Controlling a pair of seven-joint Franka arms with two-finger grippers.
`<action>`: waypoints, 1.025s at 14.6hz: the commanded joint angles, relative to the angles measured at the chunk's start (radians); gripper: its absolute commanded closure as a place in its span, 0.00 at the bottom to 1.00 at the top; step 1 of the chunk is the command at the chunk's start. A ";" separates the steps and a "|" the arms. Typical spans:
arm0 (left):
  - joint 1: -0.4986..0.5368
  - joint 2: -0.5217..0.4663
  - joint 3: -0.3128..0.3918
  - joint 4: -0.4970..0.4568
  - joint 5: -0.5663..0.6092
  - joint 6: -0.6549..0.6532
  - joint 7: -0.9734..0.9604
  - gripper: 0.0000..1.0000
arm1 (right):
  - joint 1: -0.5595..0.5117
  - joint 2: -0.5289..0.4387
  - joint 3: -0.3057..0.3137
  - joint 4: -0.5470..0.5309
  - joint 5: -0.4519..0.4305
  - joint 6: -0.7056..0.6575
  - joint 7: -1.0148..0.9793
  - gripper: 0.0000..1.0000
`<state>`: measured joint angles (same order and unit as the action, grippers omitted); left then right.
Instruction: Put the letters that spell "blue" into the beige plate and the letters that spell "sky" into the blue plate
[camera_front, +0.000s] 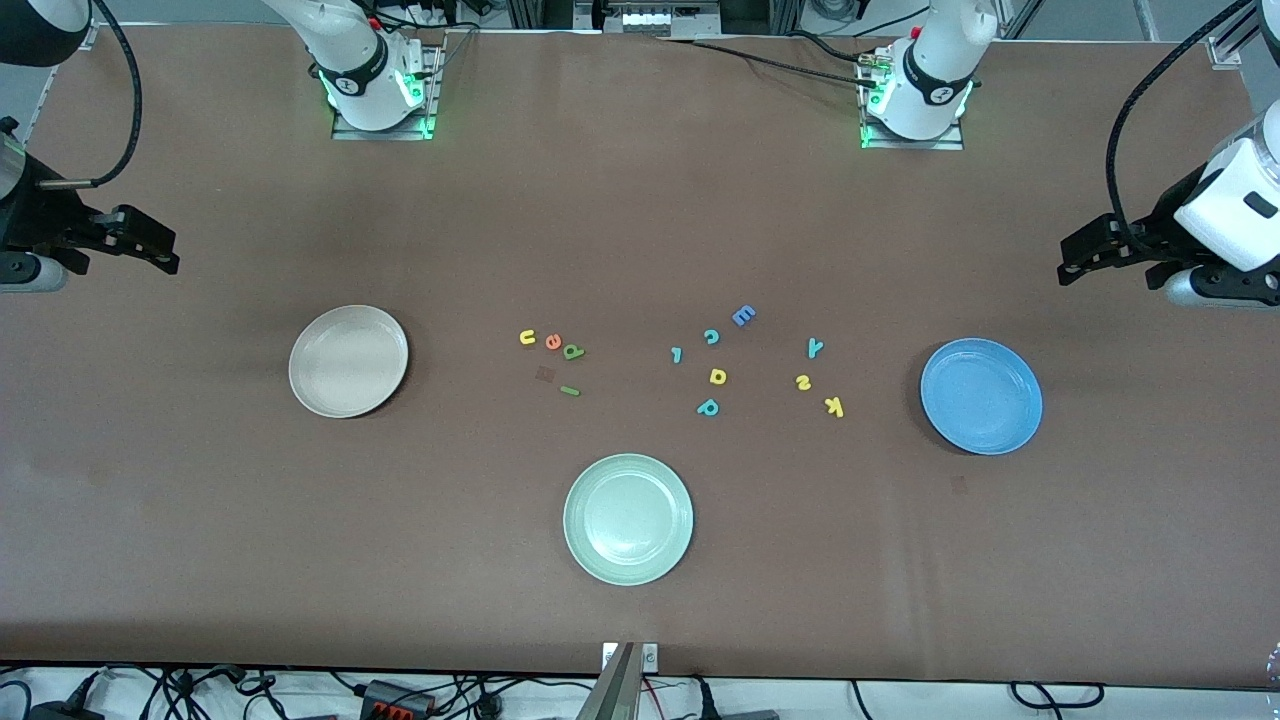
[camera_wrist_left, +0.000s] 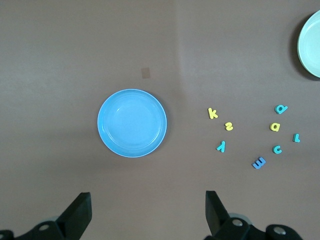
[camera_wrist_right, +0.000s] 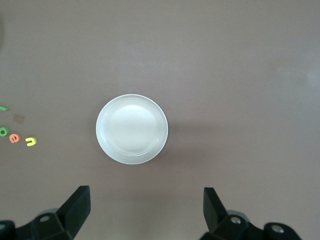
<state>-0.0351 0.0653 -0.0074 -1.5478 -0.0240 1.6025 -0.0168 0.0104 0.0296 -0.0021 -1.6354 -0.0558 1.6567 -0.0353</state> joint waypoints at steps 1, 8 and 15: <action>-0.005 0.014 0.000 0.044 -0.007 -0.033 0.009 0.00 | 0.010 -0.007 0.004 -0.004 0.001 0.003 -0.003 0.00; -0.037 0.112 -0.016 0.041 -0.019 -0.147 0.020 0.00 | 0.003 -0.004 -0.002 -0.011 0.002 -0.014 -0.012 0.00; -0.163 0.295 -0.020 0.000 -0.031 0.029 0.003 0.00 | 0.138 0.163 0.005 -0.073 0.010 0.035 -0.003 0.00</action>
<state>-0.1918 0.3205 -0.0317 -1.5465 -0.0385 1.5639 -0.0202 0.0962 0.1285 0.0041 -1.7050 -0.0531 1.6633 -0.0415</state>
